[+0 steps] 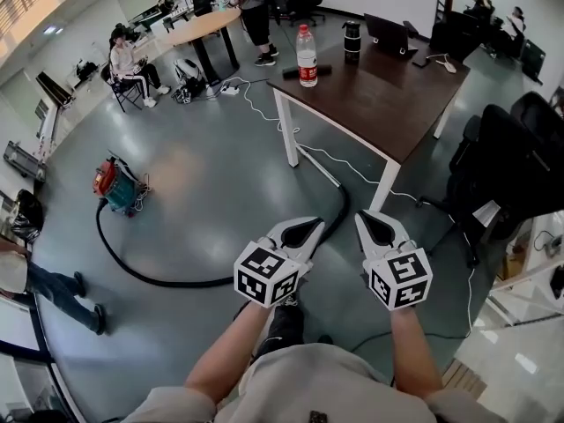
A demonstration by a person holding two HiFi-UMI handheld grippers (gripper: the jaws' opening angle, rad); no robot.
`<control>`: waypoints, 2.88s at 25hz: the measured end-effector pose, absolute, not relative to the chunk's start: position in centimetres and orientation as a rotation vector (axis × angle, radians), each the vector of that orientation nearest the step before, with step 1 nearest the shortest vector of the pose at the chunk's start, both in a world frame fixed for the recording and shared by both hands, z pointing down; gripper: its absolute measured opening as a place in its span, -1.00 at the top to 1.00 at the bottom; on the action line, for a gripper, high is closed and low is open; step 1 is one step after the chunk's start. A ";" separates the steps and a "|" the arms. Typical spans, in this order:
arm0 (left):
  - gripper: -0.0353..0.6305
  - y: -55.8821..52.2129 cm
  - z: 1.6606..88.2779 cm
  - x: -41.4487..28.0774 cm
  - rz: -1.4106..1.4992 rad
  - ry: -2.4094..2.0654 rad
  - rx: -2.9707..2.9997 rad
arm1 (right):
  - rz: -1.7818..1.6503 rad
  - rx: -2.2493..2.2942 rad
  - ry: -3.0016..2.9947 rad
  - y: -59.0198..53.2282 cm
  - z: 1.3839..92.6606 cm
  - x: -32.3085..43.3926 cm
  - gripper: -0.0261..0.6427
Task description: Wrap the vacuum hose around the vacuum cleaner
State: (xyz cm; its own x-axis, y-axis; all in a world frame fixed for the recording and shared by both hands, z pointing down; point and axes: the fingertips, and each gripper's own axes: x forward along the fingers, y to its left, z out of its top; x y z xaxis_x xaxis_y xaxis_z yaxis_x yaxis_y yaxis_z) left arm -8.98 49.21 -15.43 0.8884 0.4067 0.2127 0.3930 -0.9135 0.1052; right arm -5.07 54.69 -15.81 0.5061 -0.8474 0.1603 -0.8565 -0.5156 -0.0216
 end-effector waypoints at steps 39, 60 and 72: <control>0.89 27.0 -6.6 21.8 0.541 0.658 2.852 | 0.567 2.534 -1.497 32.1 -6.6 24.7 0.84; 0.89 22.4 28.5 32.9 0.770 0.537 2.836 | 0.697 2.433 -1.502 28.9 27.7 37.4 0.84; 0.89 22.3 50.4 37.4 0.808 0.630 2.854 | 0.819 2.416 -1.407 29.5 54.2 43.9 0.73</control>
